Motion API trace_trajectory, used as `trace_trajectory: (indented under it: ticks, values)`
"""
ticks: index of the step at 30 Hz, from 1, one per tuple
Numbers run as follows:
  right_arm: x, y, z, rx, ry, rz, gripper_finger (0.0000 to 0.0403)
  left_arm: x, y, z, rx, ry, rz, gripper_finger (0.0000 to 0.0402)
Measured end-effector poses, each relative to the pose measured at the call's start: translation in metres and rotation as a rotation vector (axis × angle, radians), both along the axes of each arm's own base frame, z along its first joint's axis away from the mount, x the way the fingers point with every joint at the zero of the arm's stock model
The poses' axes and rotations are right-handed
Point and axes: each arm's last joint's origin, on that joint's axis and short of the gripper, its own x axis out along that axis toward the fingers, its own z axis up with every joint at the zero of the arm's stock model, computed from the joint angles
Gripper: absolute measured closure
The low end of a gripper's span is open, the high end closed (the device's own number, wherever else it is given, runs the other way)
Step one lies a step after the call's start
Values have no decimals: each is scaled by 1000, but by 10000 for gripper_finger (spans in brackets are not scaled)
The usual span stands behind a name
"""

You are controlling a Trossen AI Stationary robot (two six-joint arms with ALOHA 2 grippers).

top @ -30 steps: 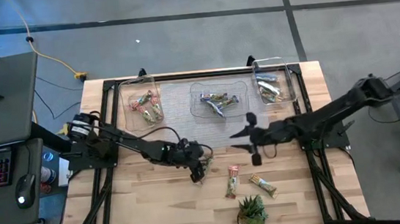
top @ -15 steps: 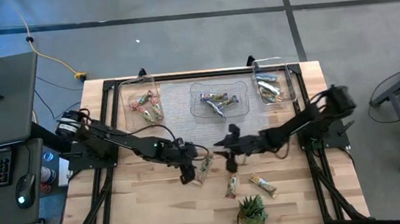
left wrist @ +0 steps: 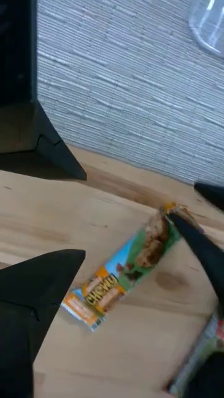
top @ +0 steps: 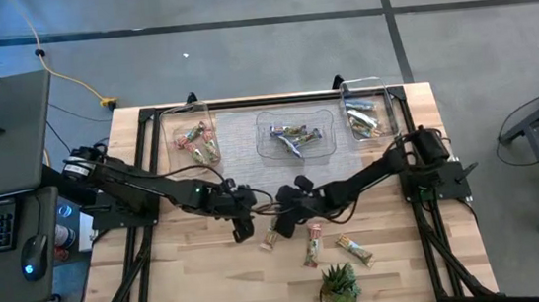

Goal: Pick and place Granola Bars by type
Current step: Put the yellow granola bar into the right transparent bin

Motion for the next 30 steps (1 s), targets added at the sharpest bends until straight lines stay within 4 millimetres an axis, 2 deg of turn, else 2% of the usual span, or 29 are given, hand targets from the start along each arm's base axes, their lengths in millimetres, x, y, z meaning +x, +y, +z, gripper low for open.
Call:
trace_trajectory:
  ticks: [4,7,9,13,17,21,24,28,30]
  values:
    - [-1,2,0,59,-11,-13,274,-2,0,-1,5,21,1,218]
    - [-6,7,-4,46,35,69,274,-2,0,-1,1,27,3,218]
    - [-7,16,-4,-39,69,231,274,-3,1,-2,4,34,1,218]
    - [-8,37,0,-323,85,608,274,-3,1,-2,8,39,2,218]
    - [-6,49,5,-510,30,828,274,-3,1,-2,6,39,0,218]
    - [0,51,13,-425,-122,973,274,-4,0,-2,-33,51,-26,218]
    - [6,46,18,-295,-223,948,273,-4,-2,-2,-70,61,-49,218]
    - [14,38,11,-241,-254,884,260,-5,-3,-3,-118,79,-78,218]
    - [19,40,2,-220,-272,906,247,-6,-4,-4,-131,95,-87,218]
